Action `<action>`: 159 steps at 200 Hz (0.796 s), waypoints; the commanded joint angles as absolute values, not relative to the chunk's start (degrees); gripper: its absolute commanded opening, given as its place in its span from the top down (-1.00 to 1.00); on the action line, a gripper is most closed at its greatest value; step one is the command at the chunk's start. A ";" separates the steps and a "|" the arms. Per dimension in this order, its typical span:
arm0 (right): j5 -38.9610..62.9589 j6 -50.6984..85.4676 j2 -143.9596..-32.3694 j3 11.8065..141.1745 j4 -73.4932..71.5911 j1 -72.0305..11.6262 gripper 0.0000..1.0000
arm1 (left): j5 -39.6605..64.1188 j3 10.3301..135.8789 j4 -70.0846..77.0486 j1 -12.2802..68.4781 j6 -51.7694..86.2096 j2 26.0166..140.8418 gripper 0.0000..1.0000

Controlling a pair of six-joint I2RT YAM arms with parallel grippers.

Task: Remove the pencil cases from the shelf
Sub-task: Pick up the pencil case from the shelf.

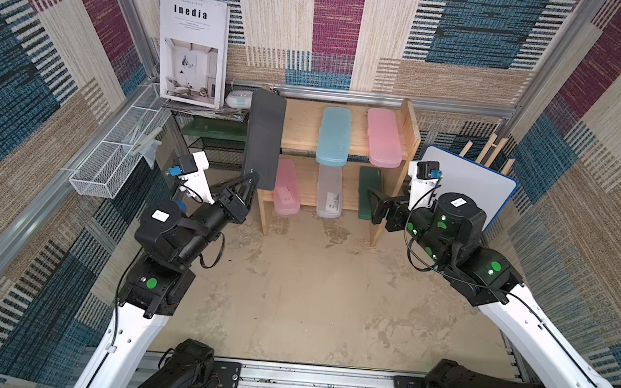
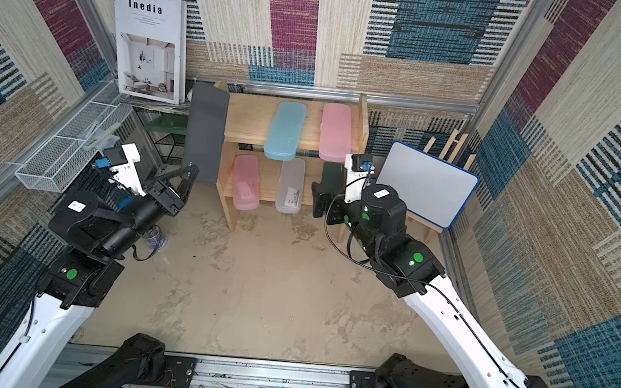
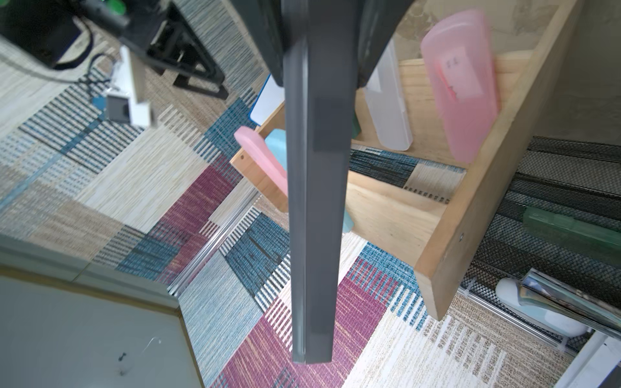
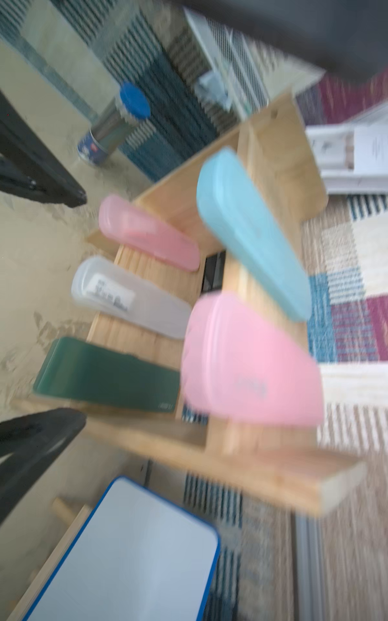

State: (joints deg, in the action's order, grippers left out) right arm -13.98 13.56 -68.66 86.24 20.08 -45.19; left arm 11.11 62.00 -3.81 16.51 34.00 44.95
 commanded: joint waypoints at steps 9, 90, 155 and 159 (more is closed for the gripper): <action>-1.36 20.95 -76.37 96.30 18.53 -48.04 -0.99 | 3.64 58.42 -3.45 19.01 22.12 41.42 0.71; 15.87 31.70 -98.13 121.07 17.57 -52.31 -0.98 | 2.70 54.98 -3.47 20.98 19.50 37.64 0.79; 13.55 33.67 -109.00 134.72 25.05 -55.53 -0.98 | 3.43 54.15 -3.93 21.00 20.65 33.86 0.80; 13.26 33.91 -109.22 134.74 25.17 -55.70 -0.98 | 3.43 54.16 -4.15 20.98 20.65 33.71 0.80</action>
State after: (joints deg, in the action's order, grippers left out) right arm 14.57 32.49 -108.22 133.75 23.05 -54.85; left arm 2.98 54.19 -6.02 20.95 20.58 34.70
